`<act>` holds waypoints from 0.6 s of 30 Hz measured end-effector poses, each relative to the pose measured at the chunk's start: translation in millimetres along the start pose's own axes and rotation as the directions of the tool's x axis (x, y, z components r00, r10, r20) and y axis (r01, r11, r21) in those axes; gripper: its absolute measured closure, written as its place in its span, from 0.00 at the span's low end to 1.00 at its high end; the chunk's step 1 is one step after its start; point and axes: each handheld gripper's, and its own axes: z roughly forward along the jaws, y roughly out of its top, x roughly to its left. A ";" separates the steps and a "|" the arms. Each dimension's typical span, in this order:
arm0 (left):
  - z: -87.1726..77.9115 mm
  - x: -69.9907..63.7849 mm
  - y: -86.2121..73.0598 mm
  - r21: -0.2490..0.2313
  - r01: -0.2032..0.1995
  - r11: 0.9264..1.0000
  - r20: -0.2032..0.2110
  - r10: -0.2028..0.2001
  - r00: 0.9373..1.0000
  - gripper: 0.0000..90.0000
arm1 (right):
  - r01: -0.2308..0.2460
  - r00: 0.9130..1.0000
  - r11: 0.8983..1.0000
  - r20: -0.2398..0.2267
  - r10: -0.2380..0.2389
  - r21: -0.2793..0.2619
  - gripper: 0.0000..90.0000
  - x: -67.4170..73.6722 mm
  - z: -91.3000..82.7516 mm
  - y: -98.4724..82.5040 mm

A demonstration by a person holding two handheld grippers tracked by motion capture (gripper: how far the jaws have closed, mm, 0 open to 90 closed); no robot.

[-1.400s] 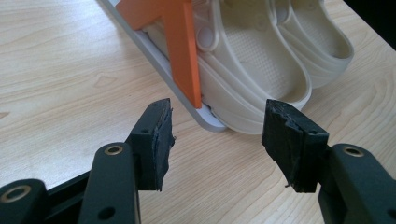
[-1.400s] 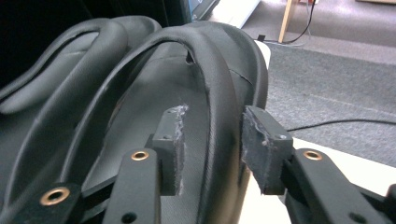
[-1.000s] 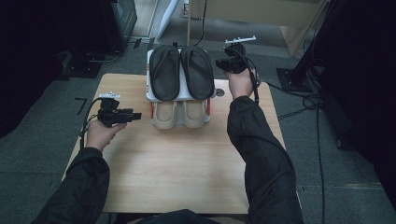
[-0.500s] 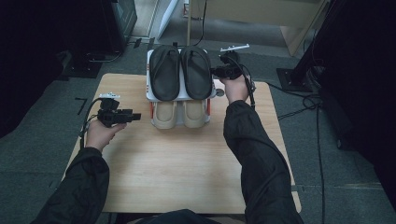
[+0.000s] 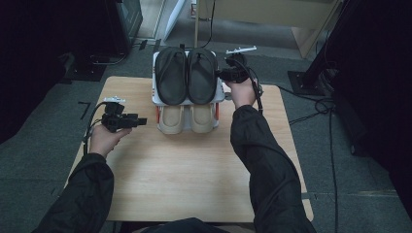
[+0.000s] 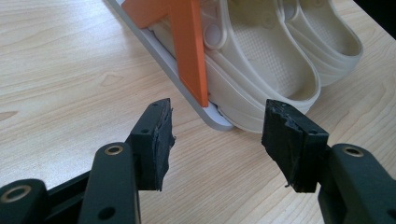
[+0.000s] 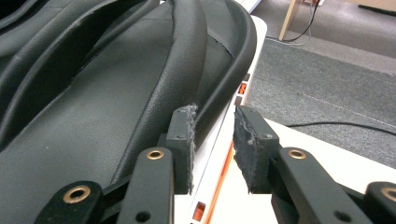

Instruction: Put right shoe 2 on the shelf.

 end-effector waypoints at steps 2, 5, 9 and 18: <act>-0.2 0.1 -0.1 -0.002 0.001 1.000 0.000 -0.001 1.000 0.48 | -0.004 1.000 1.000 -0.002 0.004 0.004 0.74 -1.0 0.2 -0.8; 0.3 0.1 -0.4 0.001 0.001 1.000 0.004 -0.001 1.000 0.48 | -0.001 1.000 1.000 -0.006 0.001 0.003 0.73 -1.1 -0.7 -1.6; 0.6 -0.9 -0.3 -0.006 -0.003 1.000 0.008 0.003 1.000 0.48 | -0.004 1.000 1.000 -0.020 0.004 -0.002 0.69 -3.4 -4.7 -1.5; 1.3 -2.5 -1.3 -0.002 -0.015 1.000 0.004 0.015 1.000 0.48 | 0.008 0.999 1.000 -0.045 -0.009 -0.012 0.67 -7.8 -14.2 -10.0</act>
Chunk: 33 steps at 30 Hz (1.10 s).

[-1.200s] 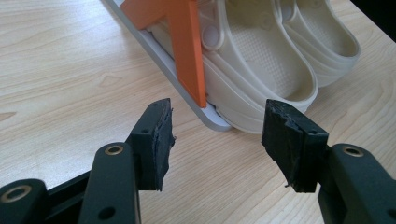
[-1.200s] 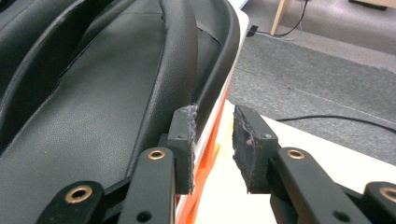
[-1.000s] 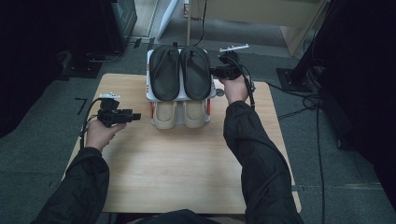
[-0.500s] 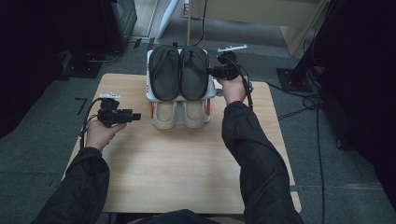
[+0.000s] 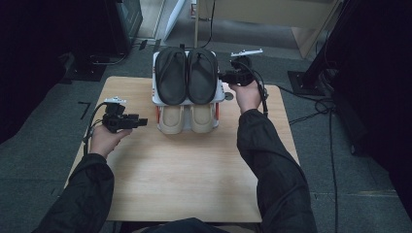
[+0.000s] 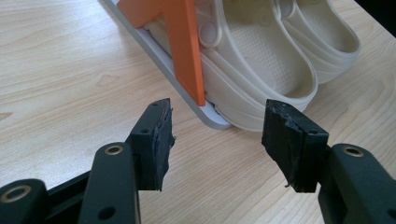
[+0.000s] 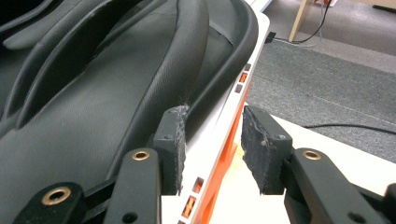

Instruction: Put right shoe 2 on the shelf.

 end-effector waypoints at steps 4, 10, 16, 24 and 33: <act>0.6 0.1 -0.4 0.005 -0.002 1.000 -0.003 0.002 1.000 0.48 | 0.009 1.000 1.000 -0.018 -0.009 -0.004 0.65 -1.5 -5.9 -6.2; 3.5 -2.4 -1.5 0.012 -0.018 1.000 0.003 0.017 1.000 0.47 | 0.024 0.999 1.000 -0.040 -0.024 -0.013 0.64 -3.4 -15.4 -19.3; 6.7 -4.0 -2.8 0.020 -0.034 0.999 -0.002 0.034 0.999 0.46 | 0.024 0.998 1.000 -0.058 -0.025 -0.020 0.63 -7.5 -23.7 -37.9; 8.0 -6.3 -4.0 0.018 -0.048 0.999 0.005 0.048 0.999 0.47 | 0.021 0.996 1.000 -0.084 -0.022 -0.010 0.61 -15.8 -28.7 -72.5; 12.3 -11.3 -4.7 0.038 -0.042 0.998 0.045 0.041 0.998 0.46 | 0.016 0.992 1.000 -0.122 -0.016 0.004 0.58 -16.5 -32.0 -106.1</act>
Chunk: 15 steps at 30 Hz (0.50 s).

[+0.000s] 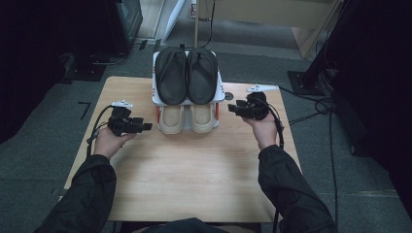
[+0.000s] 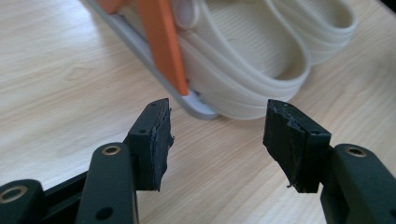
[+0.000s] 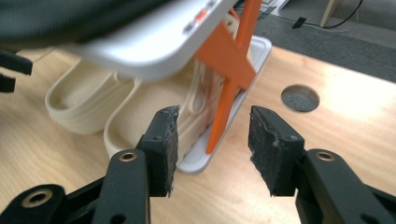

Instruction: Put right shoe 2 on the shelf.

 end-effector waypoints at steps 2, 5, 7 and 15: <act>-0.5 -3.8 0.0 -0.019 0.001 1.000 0.006 -0.001 1.000 0.46 | -0.006 1.000 1.000 -0.015 0.006 0.002 0.58 0.7 0.4 -9.4; 0.0 -9.9 -1.3 -0.034 -0.014 0.999 0.005 0.014 1.000 0.46 | 0.008 1.000 1.000 -0.019 -0.008 0.019 0.58 1.1 2.4 -22.9; 1.4 -12.9 -1.8 -0.025 -0.026 0.999 0.005 0.026 1.000 0.46 | 0.003 1.000 1.000 -0.020 -0.002 0.024 0.58 0.7 2.8 -31.1; 7.7 -20.0 -6.2 0.002 -0.027 1.000 0.012 0.027 1.000 0.47 | -0.009 0.999 1.000 -0.039 0.010 0.030 0.57 -1.7 2.3 -63.8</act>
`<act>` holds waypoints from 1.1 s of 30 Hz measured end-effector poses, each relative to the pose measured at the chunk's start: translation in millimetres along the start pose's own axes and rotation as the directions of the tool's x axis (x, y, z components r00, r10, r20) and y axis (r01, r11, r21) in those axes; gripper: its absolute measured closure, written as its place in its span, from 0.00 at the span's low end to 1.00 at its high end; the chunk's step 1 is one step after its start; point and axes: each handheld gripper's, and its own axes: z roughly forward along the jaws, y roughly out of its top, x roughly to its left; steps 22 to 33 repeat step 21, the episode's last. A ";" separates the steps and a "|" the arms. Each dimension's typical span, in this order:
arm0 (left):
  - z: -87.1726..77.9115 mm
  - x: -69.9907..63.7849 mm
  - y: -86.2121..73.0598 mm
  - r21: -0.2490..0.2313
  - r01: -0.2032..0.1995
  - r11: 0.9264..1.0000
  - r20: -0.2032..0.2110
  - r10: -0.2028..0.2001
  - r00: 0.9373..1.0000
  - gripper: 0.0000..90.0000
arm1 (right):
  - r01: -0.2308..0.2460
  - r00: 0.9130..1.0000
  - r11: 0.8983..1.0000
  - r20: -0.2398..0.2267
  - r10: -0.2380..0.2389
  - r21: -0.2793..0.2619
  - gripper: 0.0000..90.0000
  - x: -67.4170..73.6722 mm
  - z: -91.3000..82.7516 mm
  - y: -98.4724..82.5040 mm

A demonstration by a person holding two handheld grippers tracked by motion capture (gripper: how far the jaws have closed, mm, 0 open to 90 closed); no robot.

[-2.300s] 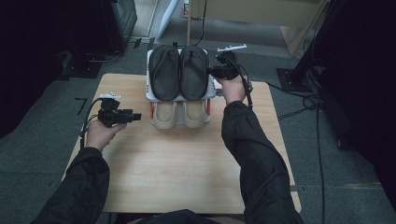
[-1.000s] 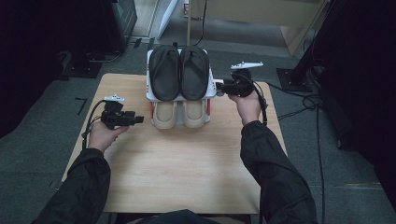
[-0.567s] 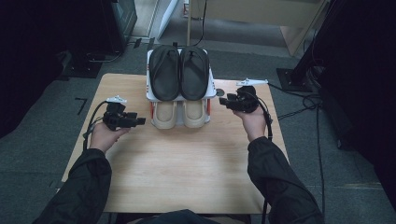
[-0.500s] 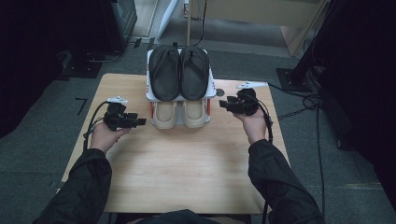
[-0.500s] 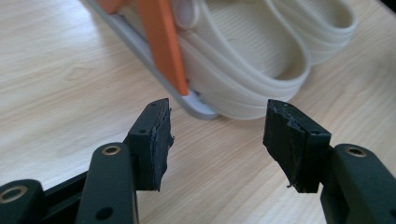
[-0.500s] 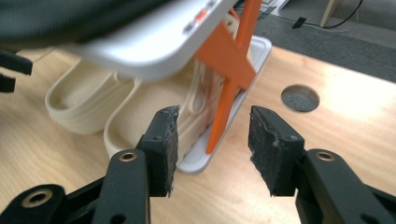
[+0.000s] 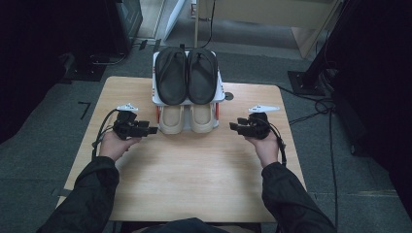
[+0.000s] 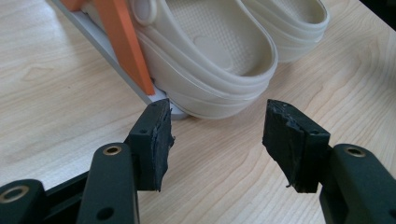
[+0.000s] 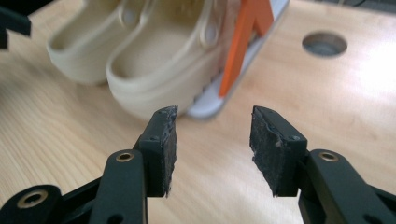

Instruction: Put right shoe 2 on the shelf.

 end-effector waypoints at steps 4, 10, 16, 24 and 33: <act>2.1 -3.9 0.0 0.019 -0.012 1.000 -0.005 0.012 1.000 0.45 | -0.036 0.999 0.999 -0.018 0.036 0.006 0.56 -2.5 -2.1 -14.9; 1.0 -11.7 -6.1 0.004 -0.016 1.000 -0.007 0.016 1.000 0.43 | -0.062 0.997 0.997 -0.040 0.064 0.045 0.55 -3.2 -2.3 -36.1; 3.2 -14.3 -8.0 0.005 -0.025 1.000 -0.017 0.025 1.000 0.42 | -0.058 0.998 0.998 -0.027 0.059 0.034 0.54 -6.0 -2.2 -33.6; 11.4 -14.9 -10.1 0.036 -0.026 0.999 -0.042 0.028 0.999 0.38 | -0.019 1.000 0.999 -0.004 0.019 0.047 0.51 -4.9 0.8 -32.6; 11.4 -14.9 -10.1 0.036 -0.026 0.999 -0.042 0.028 0.999 0.38 | -0.019 1.000 0.999 -0.004 0.019 0.047 0.51 -4.9 0.8 -32.6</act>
